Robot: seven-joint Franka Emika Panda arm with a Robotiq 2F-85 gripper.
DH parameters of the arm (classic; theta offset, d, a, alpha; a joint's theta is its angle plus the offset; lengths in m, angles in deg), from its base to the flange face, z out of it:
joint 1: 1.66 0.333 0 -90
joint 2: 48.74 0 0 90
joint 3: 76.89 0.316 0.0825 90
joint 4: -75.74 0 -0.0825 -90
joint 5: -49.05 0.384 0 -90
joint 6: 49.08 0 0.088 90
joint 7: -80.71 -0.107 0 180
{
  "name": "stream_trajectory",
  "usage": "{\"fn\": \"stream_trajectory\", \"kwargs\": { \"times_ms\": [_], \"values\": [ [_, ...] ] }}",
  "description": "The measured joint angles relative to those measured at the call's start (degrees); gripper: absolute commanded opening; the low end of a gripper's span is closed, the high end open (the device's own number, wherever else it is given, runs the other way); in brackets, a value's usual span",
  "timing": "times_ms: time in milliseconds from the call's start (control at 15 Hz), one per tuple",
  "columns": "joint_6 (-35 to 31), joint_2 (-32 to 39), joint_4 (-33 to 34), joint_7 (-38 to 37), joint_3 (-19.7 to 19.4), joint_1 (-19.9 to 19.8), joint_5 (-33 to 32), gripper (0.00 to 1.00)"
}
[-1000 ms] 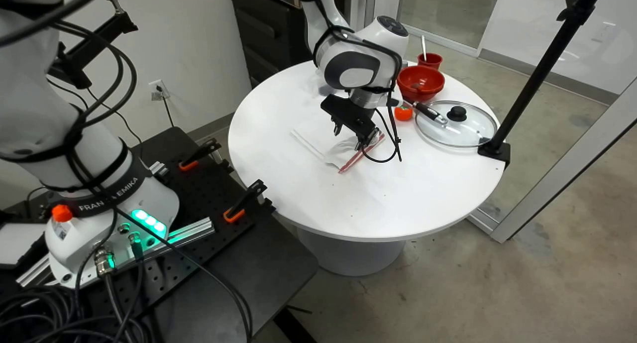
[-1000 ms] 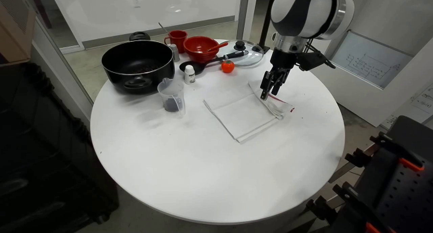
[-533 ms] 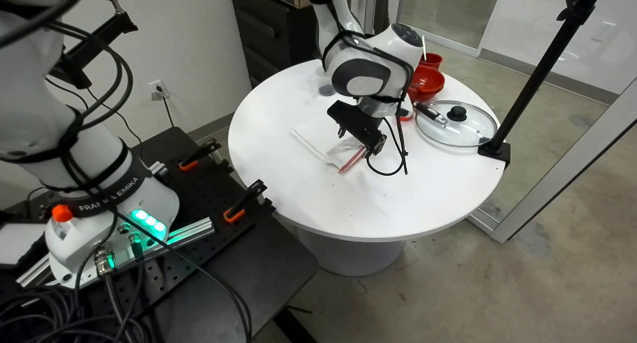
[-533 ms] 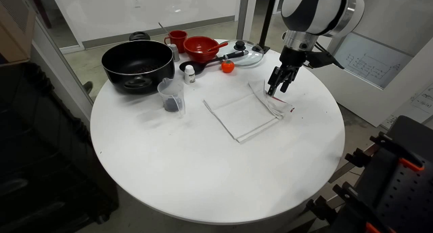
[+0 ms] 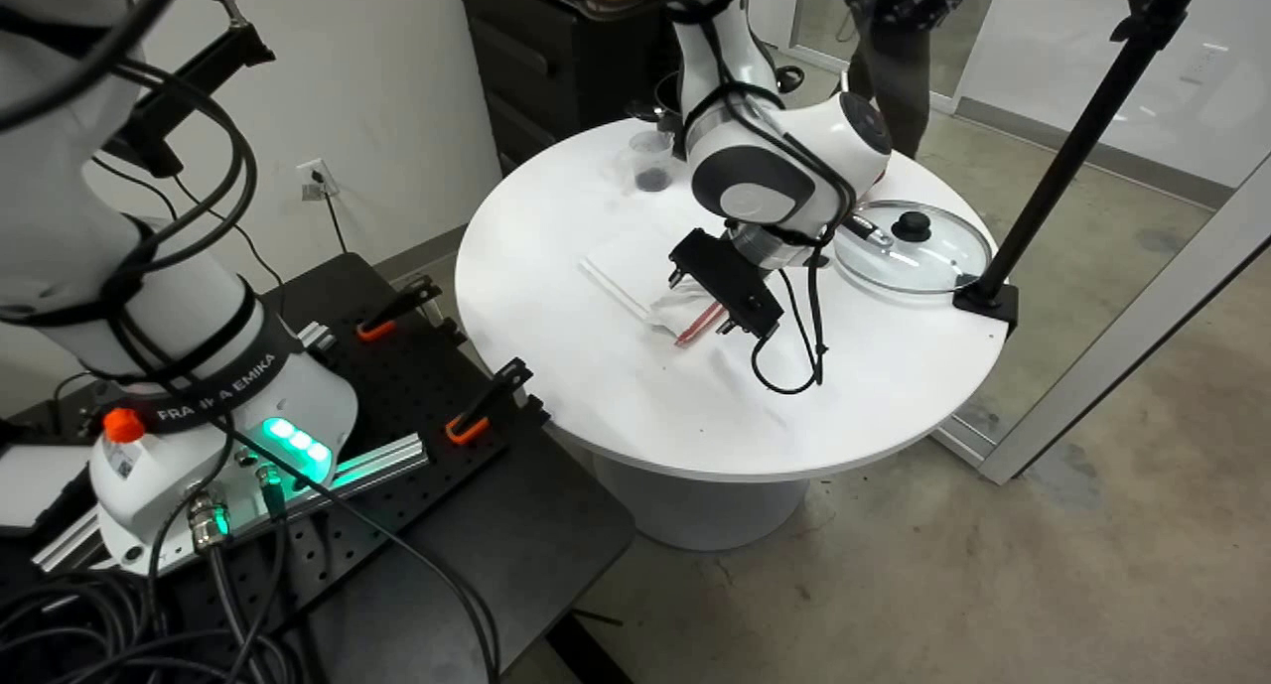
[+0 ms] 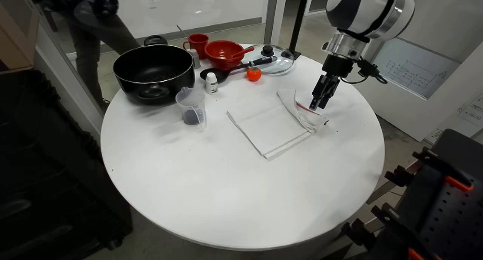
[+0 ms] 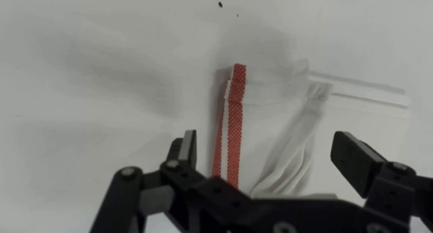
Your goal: Fold the towel
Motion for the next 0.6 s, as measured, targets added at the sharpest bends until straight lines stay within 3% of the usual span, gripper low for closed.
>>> {"fn": "stream_trajectory", "kwargs": {
  "times_ms": [133,200,333,600],
  "values": [
    [2.4,1.4,1.2,3.7,0.0,-0.7,1.5,1.00],
    [3.1,2.0,1.8,5.2,0.0,-1.0,2.4,0.77],
    [3.9,3.0,2.8,7.9,0.0,-1.4,4.5,0.66],
    [5.9,3.9,4.5,11.6,0.0,-2.4,8.0,0.35]
  ]
}}
